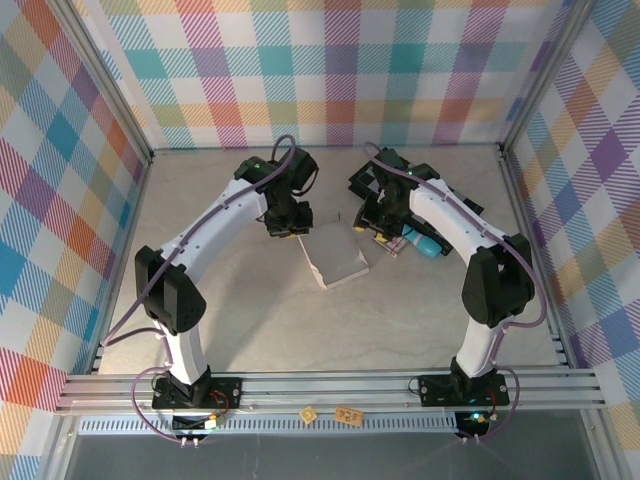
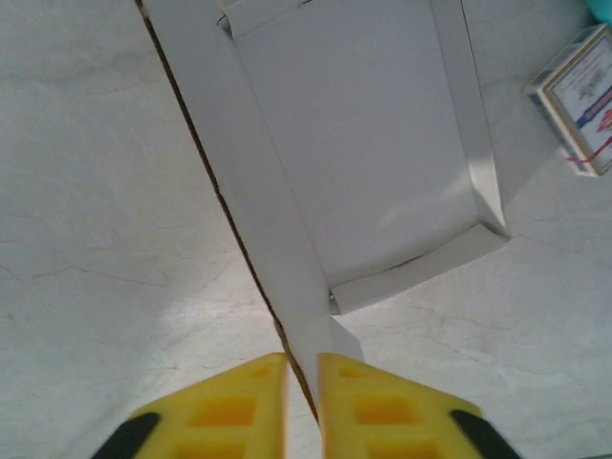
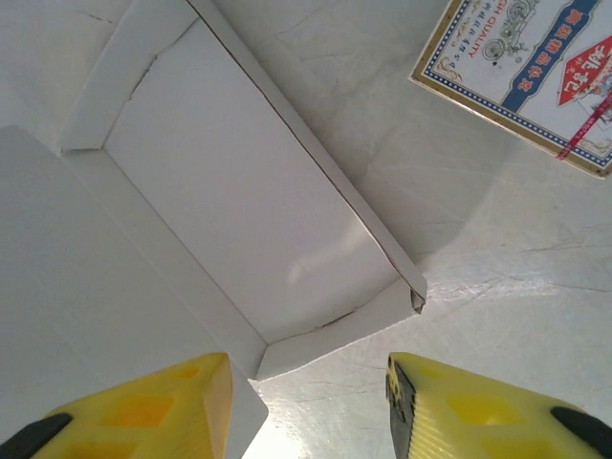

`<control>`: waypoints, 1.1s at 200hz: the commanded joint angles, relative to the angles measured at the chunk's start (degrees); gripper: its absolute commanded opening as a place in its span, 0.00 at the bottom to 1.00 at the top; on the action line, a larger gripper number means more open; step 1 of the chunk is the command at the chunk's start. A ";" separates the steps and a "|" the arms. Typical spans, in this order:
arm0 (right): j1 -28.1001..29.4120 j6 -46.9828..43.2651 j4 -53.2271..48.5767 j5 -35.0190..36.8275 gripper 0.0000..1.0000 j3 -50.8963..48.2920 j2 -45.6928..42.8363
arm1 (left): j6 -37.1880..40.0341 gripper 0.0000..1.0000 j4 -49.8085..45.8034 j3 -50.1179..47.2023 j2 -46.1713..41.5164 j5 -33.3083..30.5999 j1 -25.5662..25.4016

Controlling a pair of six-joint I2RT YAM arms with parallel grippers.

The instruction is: Fold the paper box

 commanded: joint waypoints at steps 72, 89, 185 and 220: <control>-0.49 -4.90 -1.26 1.77 0.40 0.96 -3.26 | 24.47 0.00 -8.95 16.18 5.54 -5.90 -1.25; -0.87 -5.91 -1.12 2.48 0.40 -0.24 -4.57 | 33.31 0.00 -8.23 17.56 5.88 -5.87 -1.79; -2.60 -10.86 3.94 1.10 0.41 -10.62 -12.71 | 68.73 0.00 6.47 7.16 -0.90 -6.88 -1.89; -2.60 -13.76 6.01 0.64 0.41 -12.72 -13.86 | 78.98 0.00 5.48 6.86 -0.45 3.09 0.39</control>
